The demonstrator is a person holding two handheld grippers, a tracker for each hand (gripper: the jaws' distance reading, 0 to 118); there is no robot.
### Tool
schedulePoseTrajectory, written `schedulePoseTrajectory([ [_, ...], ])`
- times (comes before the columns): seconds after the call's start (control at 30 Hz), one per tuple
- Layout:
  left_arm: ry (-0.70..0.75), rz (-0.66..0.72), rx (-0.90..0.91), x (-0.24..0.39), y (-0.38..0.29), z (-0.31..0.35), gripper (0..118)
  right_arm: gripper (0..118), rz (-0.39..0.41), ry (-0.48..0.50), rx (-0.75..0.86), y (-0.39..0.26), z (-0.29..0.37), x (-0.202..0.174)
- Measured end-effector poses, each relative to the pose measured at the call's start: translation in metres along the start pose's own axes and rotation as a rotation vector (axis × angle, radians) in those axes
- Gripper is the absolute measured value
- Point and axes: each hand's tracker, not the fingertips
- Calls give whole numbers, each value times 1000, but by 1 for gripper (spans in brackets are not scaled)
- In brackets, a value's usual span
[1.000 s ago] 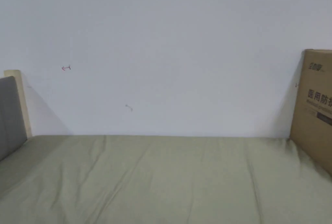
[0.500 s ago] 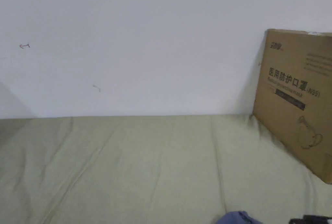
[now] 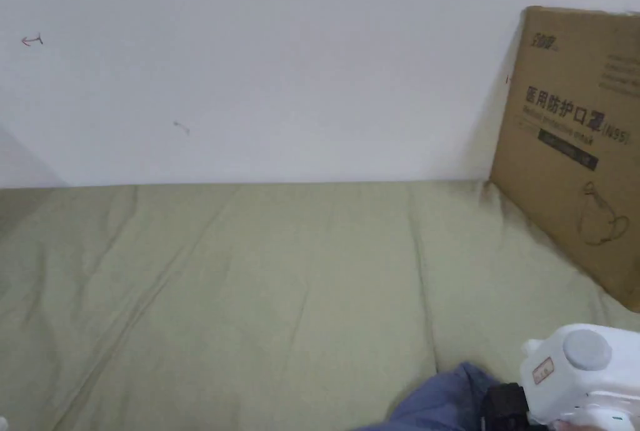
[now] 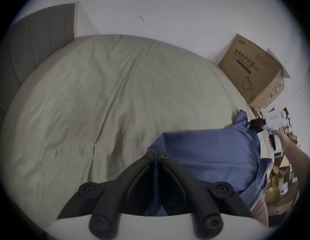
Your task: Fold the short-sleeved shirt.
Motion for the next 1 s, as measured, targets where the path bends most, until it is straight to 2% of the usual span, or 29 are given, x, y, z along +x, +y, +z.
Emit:
schedulePoseTrajectory([
  [0.03, 6, -1, -3, 0, -1, 0, 1, 77, 92, -126, 48, -7, 5, -9],
  [0.07, 16, -5, -4, -5, 1, -1, 1, 70, 145, -103, 69, -10, 9, -12],
  [0.1, 24, -11, -6, -6, 1, -1, 1, 55, 158, -64, 70, -15, 15, -14],
  [0.13, 34, -19, -6, -7, 0, 0, 1, 17, 145, -31, 73, -18, 21, -13],
  [0.17, 44, -24, -4, -8, -1, 2, 1, 1, 101, 44, 90, -19, 27, -10],
  [0.2, 50, -26, 0, -10, 0, 3, 1, 1, 31, 92, 139, -22, 38, -7],
  [0.27, 54, -14, 20, -13, 2, 10, 1, 1, -18, 123, 224, -24, 62, -2],
  [0.47, 114, -4, 142, -15, 26, 33, 1, 1, 8, 96, 371, -26, 115, -1],
  [0.7, 99, -8, 262, -2, 58, 59, 1, 1, -34, 77, 502, -30, 166, -12],
  [0.83, 70, -49, 253, 6, 54, 70, 1, 1, -10, 69, 508, -44, 177, -6],
  [1.0, 43, -67, 124, -5, 7, 82, 1, 1, 36, 72, 440, -113, 170, 19],
])
